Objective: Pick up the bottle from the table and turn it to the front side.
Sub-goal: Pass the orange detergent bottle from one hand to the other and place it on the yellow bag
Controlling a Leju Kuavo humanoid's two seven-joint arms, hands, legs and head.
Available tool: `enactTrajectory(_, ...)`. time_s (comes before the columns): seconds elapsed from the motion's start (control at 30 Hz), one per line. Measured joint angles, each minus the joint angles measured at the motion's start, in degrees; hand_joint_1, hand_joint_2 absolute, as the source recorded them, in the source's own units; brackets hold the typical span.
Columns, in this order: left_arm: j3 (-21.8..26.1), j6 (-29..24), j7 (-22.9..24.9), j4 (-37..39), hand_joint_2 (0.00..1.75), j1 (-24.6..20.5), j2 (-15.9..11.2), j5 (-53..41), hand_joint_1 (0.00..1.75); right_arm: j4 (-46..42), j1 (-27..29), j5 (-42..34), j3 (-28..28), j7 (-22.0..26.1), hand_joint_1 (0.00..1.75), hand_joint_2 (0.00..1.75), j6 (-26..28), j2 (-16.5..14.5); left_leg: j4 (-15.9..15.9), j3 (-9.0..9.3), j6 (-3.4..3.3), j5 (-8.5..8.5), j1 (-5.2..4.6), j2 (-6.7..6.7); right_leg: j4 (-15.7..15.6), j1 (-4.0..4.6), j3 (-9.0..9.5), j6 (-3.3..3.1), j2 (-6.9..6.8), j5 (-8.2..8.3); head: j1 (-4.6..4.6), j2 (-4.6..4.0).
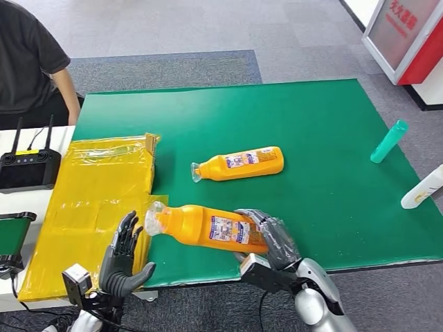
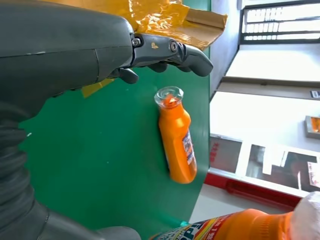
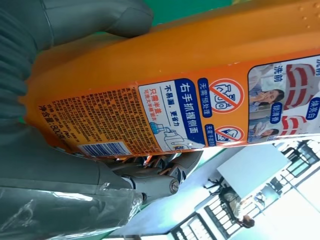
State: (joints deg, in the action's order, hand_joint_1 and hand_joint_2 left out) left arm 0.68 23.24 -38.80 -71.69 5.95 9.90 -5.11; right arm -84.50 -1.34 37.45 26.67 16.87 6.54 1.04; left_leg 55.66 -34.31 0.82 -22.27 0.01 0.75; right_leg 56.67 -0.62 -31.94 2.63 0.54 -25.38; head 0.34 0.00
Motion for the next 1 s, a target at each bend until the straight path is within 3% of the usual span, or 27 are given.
enactTrajectory(0.23,-1.8,3.5,0.0,0.0,1.75,-1.0,0.0,2.8,0.00,-0.1,0.6,-3.1,1.3,3.3,1.75,1.75,-0.2,-2.0,0.0,-0.01,-0.02,0.01,-0.02,0.00,0.0,-0.03,-0.01,0.03,0.00,0.02,0.01,0.00)
enactTrajectory(0.67,-9.8,13.6,0.0,-0.5,1.75,-3.0,-2.4,6.6,0.00,4.6,-0.3,-6.1,5.6,6.6,1.75,1.75,-1.5,-5.1,0.0,-0.01,-0.01,0.01,-0.01,0.00,0.0,0.00,0.00,0.00,0.00,0.00,0.01,0.00)
enactTrajectory(1.0,-11.8,15.3,0.0,-1.8,1.75,-3.1,-3.6,7.8,0.00,10.0,-2.2,-4.1,7.8,6.1,1.75,1.75,-1.2,-6.1,0.0,-0.01,-0.01,0.01,0.00,0.00,0.0,0.00,0.00,0.00,0.00,0.00,-0.01,0.00)
